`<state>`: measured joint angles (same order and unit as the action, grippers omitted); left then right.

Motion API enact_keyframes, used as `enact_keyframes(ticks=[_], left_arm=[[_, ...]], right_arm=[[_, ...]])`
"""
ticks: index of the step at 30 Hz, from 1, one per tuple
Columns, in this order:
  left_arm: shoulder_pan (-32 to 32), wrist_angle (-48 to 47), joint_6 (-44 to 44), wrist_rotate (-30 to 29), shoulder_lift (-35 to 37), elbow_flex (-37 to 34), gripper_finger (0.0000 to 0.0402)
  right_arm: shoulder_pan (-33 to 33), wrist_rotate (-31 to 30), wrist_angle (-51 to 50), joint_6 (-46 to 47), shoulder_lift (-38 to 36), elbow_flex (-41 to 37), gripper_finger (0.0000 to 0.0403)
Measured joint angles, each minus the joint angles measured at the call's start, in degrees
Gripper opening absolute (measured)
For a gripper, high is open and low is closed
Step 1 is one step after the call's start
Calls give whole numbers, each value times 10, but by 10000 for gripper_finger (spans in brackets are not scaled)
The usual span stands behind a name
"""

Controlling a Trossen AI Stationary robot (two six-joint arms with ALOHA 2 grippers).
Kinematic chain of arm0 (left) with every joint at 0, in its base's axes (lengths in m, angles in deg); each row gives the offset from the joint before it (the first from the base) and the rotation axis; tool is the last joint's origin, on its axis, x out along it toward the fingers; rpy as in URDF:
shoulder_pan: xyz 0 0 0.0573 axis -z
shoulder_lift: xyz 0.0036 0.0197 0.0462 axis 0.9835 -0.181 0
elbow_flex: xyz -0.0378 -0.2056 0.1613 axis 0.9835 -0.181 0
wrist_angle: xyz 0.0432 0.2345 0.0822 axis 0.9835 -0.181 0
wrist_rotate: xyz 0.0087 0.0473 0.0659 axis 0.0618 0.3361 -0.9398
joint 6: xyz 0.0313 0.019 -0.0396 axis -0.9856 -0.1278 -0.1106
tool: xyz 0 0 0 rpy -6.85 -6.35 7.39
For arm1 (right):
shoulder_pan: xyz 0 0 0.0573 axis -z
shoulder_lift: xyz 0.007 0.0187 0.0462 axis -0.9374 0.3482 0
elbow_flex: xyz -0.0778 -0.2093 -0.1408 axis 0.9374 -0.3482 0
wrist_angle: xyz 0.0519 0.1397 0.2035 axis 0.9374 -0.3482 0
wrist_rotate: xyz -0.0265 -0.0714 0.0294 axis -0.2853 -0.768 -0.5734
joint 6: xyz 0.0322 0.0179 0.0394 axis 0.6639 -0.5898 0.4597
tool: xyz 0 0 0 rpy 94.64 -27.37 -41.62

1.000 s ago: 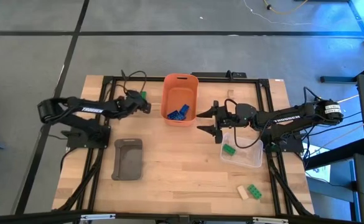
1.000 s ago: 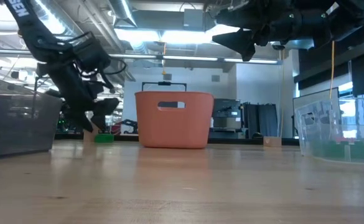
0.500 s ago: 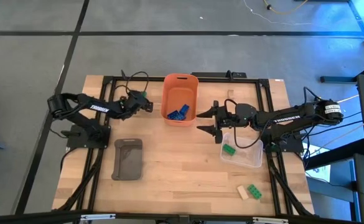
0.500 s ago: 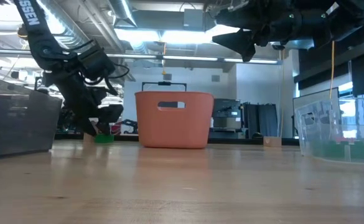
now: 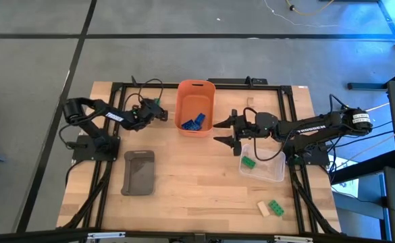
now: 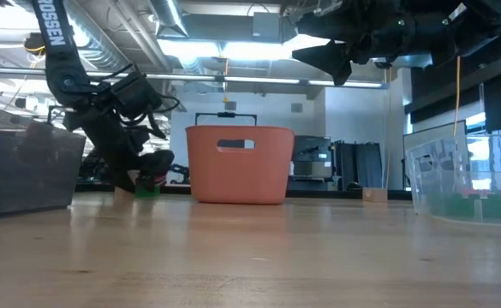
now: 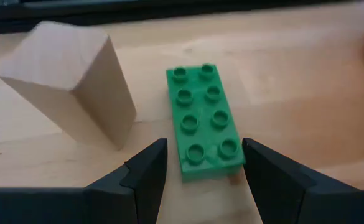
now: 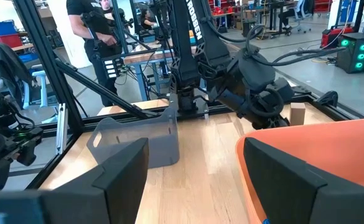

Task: Sort & place blocks by color
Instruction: Put the top green game piece into the transparent bin

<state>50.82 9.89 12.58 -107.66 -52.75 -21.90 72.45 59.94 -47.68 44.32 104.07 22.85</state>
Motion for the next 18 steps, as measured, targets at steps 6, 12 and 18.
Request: enact_keyframes(ticks=[6,12,18], left_arm=[[0,31,4,-10,-19,0,199],[0,39,19,-22,-45,0,187],[0,39,19,-23,-51,0,134]], right_arm=[[0,0,0,0,0,0,264],[0,0,1,2,0,0,264],[0,0,1,2,0,0,264]])
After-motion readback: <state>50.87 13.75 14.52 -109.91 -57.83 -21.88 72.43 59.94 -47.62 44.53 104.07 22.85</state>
